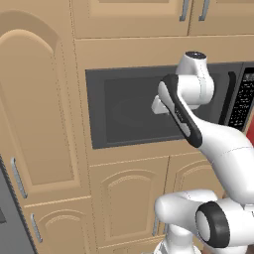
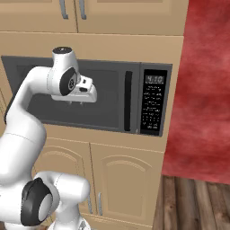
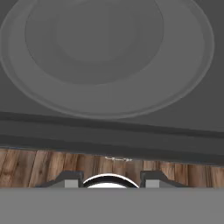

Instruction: Pick the marshmallow from the counter and place it in the microwave. Then turn on the microwave.

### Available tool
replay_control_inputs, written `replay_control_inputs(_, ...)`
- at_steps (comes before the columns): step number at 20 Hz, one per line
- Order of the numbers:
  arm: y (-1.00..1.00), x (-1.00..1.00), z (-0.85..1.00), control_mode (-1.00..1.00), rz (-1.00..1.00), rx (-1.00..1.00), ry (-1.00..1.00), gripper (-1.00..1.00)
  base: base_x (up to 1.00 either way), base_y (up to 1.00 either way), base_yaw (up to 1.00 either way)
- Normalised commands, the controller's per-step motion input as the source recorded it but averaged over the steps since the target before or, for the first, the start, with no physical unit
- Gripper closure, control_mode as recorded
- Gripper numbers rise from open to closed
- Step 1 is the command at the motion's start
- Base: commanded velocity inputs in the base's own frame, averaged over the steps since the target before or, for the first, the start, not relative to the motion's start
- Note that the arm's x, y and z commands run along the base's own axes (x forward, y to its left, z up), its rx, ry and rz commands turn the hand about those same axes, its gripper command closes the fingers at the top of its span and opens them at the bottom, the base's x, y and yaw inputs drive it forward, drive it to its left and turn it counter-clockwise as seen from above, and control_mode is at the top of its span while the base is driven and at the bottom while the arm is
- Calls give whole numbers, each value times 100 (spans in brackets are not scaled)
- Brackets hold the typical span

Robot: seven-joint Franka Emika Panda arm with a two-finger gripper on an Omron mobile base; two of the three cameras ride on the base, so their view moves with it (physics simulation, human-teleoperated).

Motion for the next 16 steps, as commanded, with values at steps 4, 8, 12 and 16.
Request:
replay_control_inputs(4, -3, -12, 0, -100, 0, 0, -5, -100, 0, 0, 0)
replay_control_inputs(8, -25, -34, 0, -100, 0, 0, -12, -100, 0, 0, 0)
replay_control_inputs(12, -35, -36, 0, -100, 0, 0, -15, -100, 0, 0, 0)
replay_control_inputs(16, -39, -24, 0, -100, 0, 1, -12, -100, 0, 0, 0)
